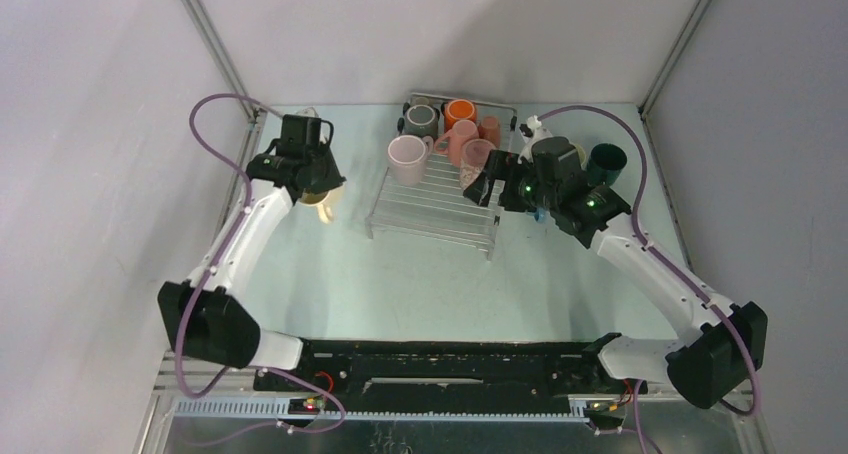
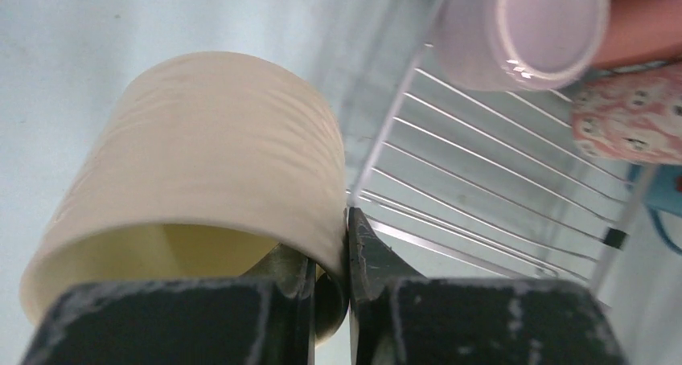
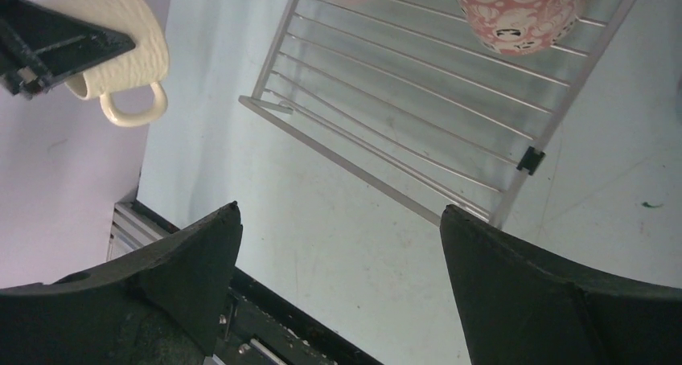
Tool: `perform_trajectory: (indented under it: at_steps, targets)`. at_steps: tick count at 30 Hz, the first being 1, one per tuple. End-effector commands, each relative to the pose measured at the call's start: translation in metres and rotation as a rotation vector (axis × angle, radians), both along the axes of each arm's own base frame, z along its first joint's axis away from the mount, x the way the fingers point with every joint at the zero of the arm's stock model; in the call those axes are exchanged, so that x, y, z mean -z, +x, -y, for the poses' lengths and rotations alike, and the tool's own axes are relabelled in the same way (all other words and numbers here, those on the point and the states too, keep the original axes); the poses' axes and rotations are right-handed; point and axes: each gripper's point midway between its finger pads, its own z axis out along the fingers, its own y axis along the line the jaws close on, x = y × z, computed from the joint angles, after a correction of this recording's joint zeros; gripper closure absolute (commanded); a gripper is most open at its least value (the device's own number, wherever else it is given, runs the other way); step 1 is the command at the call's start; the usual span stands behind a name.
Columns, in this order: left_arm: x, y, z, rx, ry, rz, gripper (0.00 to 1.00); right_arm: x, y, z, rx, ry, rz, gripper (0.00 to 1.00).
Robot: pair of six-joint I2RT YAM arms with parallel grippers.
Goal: Unload the cups from the dish rack
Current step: Place the cup at the center of the board.
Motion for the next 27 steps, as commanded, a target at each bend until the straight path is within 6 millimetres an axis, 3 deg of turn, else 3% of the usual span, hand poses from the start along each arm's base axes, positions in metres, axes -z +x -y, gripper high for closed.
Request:
perform_trajectory:
  at_steps: [1, 11, 27]
  targets:
    - [0.009, 0.024, -0.028, -0.028, 0.076, 0.009, 1.00, -0.024, -0.006, 0.006, -0.002, -0.016, 0.070, 0.00]
    - [0.069, 0.050, -0.062, -0.074, 0.089, -0.176, 1.00, -0.020, -0.011, 0.006, -0.017, -0.022, 0.049, 0.00]
    - [0.121, 0.053, -0.070, -0.019, 0.083, -0.366, 1.00, -0.012, -0.009, 0.005, -0.036, -0.065, 0.032, 0.00]
